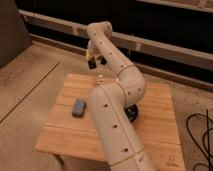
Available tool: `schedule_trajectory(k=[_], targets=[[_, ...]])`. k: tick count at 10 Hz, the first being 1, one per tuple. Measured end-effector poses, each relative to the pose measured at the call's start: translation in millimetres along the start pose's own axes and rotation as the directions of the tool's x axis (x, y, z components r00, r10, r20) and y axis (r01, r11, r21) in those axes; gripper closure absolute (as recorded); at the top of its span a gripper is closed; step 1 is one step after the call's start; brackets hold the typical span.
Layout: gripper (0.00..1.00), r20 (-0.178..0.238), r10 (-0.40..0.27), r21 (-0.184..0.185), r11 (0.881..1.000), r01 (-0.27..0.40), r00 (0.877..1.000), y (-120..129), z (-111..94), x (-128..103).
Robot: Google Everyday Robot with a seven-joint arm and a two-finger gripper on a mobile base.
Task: Place the eraser in the ceramic cup
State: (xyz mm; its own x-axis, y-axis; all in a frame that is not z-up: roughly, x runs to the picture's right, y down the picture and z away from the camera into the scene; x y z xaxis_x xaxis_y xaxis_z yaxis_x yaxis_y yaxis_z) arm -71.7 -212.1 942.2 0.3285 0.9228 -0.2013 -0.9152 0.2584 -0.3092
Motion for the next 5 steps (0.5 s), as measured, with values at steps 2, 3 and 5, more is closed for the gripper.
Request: schedule_trajectory(k=[2, 3, 5], targets=[[1.0, 0.024, -0.026, -0.007, 1.0, 0.026, 0.999, 7, -14, -4], [1.0, 0.04, -0.042, -0.005, 0.999, 0.042, 0.998, 10, -21, -5], [1.0, 0.072, -0.061, 0.001, 0.998, 0.061, 0.996, 16, -36, 0]])
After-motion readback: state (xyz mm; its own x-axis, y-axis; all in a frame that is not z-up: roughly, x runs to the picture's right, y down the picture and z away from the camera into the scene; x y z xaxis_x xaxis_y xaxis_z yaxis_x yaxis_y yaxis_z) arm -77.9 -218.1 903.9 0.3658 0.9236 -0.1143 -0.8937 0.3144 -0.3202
